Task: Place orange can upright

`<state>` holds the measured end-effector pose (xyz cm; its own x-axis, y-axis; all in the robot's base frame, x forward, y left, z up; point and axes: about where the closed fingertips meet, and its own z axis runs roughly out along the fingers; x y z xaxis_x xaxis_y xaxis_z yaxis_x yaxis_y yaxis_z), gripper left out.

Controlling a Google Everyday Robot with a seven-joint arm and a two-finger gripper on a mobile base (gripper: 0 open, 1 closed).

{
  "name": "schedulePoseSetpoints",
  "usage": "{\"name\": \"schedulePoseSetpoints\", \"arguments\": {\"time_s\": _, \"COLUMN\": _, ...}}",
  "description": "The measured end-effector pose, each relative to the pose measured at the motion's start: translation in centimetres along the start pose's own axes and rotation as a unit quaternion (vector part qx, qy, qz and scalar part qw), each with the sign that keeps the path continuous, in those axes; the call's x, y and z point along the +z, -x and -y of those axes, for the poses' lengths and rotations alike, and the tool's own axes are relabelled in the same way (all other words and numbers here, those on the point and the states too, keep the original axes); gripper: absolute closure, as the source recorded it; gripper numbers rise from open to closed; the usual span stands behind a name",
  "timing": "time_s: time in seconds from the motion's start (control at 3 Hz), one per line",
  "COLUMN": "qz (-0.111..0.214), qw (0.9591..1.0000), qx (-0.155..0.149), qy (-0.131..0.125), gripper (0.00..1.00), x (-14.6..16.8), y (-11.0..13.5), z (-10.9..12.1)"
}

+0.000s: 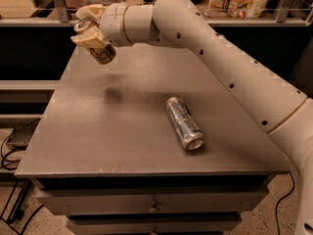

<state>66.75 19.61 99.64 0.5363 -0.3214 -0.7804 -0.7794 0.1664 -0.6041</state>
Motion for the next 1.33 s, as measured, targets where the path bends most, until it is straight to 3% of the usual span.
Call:
{"name": "schedulePoseSetpoints", "arguments": {"time_s": 0.33, "qz": 0.022, "qw": 0.9995, "qx": -0.004, "qy": -0.023, "gripper": 1.0, "x": -0.7, "y": -0.9, "z": 0.2}}
{"name": "schedulePoseSetpoints", "arguments": {"time_s": 1.33, "qz": 0.024, "qw": 0.996, "qx": 0.044, "qy": -0.074, "gripper": 1.0, "x": -1.9, "y": -3.6, "z": 0.4}}
